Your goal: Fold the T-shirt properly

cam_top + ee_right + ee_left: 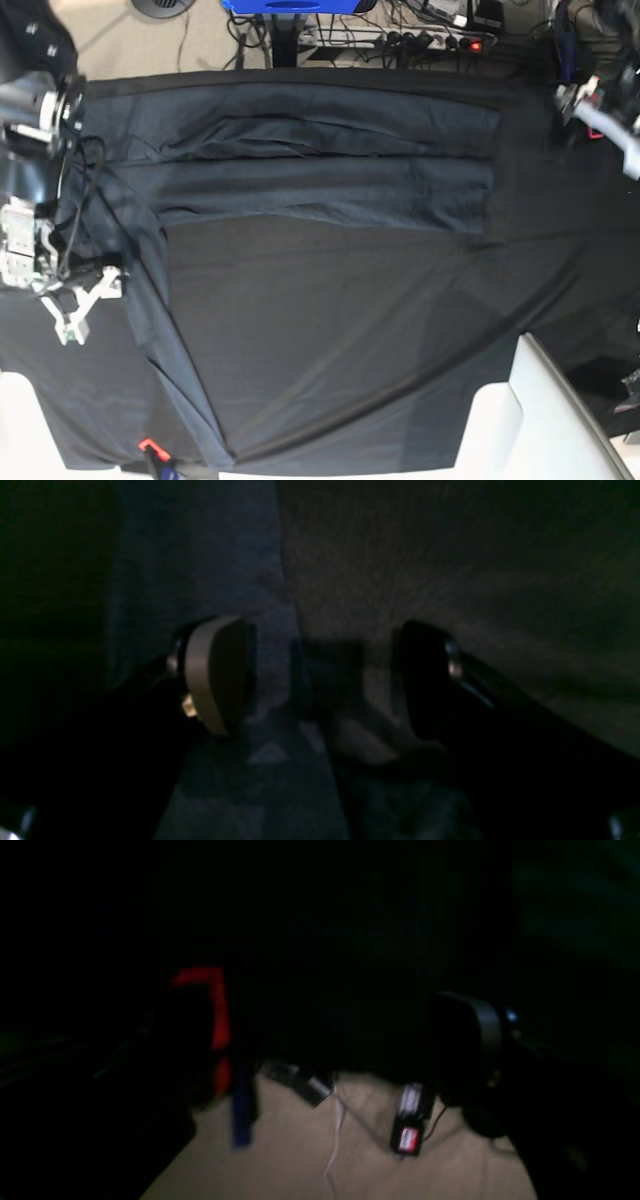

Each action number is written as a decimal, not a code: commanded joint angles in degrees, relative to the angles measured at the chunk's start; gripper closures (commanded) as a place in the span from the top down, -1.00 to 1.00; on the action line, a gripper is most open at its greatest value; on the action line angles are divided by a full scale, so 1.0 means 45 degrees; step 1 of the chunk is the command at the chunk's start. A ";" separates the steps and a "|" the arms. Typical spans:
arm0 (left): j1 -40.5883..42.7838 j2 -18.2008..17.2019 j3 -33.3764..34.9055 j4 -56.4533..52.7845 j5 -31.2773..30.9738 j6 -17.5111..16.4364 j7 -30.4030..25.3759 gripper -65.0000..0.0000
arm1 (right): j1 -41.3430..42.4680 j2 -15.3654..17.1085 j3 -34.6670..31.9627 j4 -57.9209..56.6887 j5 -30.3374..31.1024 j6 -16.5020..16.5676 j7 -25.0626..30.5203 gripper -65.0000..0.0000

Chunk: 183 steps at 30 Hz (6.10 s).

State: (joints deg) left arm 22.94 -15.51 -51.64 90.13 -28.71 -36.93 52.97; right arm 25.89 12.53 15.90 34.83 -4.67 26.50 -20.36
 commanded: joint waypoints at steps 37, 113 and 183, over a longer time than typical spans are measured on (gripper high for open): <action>-0.0516 0.0623 0.0173 -0.0795 -0.0096 -0.0683 -0.0216 1.00 | -0.8107 -0.2698 -0.2430 1.4014 0.0089 -0.0058 -0.4667 -1.00; -0.0087 0.0486 0.0154 -0.1694 -0.0096 -0.0683 -0.0841 1.00 | 0.1973 -0.2424 0.0403 -0.2358 0.0109 -0.2226 0.0412 -0.73; -0.0262 0.0057 0.0154 -0.2319 -0.0096 -0.0683 -0.0880 1.00 | -0.8244 -0.2659 -1.4698 1.7491 0.0129 -0.2207 -0.5449 -1.00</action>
State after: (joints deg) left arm 21.85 -14.20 -50.57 78.98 -28.51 -39.51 49.93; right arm -11.03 0.97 -49.74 112.18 -4.49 16.25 -46.17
